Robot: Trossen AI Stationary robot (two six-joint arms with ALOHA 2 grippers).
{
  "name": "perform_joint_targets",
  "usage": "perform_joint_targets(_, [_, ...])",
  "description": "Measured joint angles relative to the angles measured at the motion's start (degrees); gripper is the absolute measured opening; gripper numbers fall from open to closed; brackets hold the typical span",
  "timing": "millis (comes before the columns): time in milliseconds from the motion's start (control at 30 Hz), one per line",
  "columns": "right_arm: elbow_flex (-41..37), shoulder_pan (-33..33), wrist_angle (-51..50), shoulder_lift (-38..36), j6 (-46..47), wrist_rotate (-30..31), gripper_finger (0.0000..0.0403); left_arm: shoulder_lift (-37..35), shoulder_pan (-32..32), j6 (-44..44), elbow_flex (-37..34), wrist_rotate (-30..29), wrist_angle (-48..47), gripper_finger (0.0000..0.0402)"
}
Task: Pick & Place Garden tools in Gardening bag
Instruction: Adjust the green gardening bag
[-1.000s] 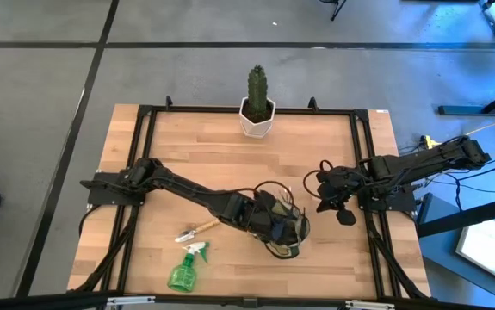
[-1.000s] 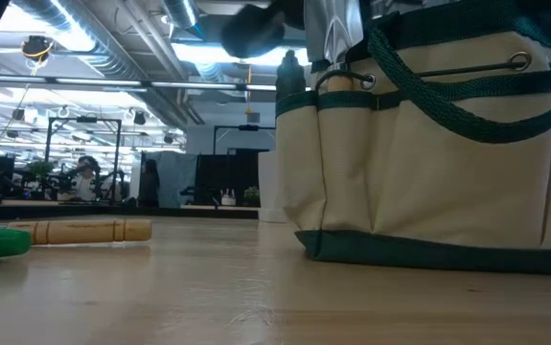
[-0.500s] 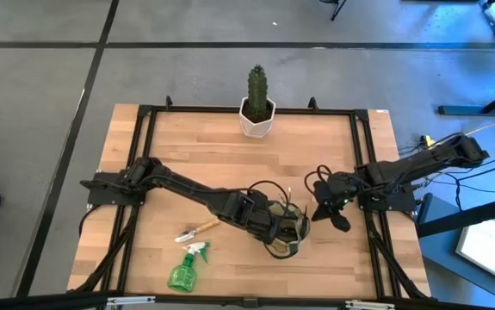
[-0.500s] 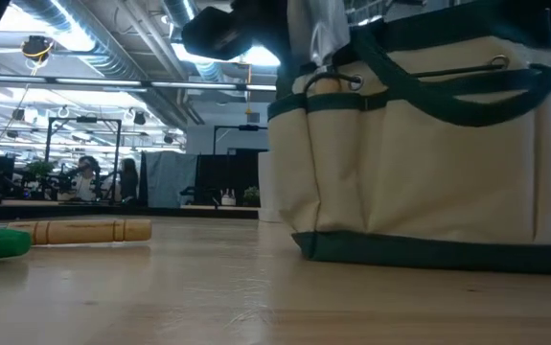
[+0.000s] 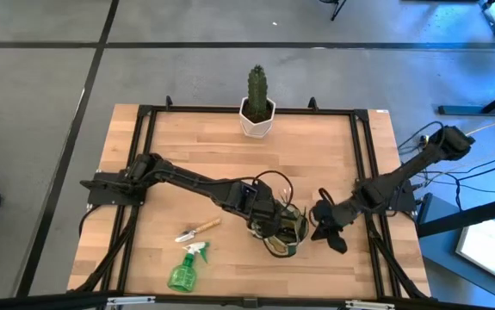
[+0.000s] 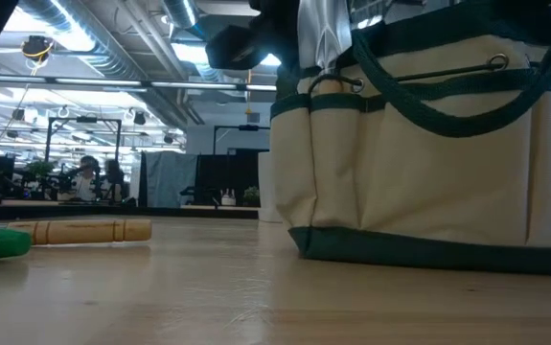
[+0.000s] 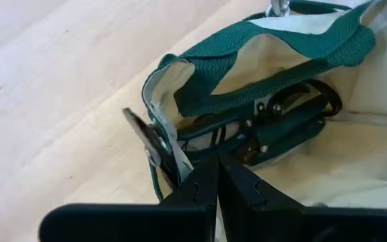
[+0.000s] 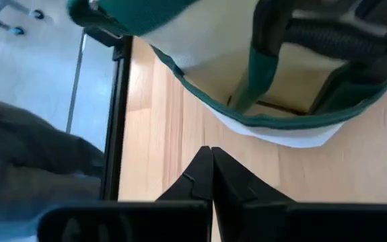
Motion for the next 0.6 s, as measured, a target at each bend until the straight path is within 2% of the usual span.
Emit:
perform_joint_targets(200, [0.00, 2.25, 3.48, 4.54, 4.10, 5.76, 0.0000, 0.00, 0.21, 2.46, 0.00, 0.13, 0.41, 0.0001])
perform_joint_targets(600, [0.23, -1.64, 15.02, 14.70, 4.78, 7.10, 0.0000, 0.00, 0.24, 3.73, 0.00, 0.20, 0.43, 0.0001])
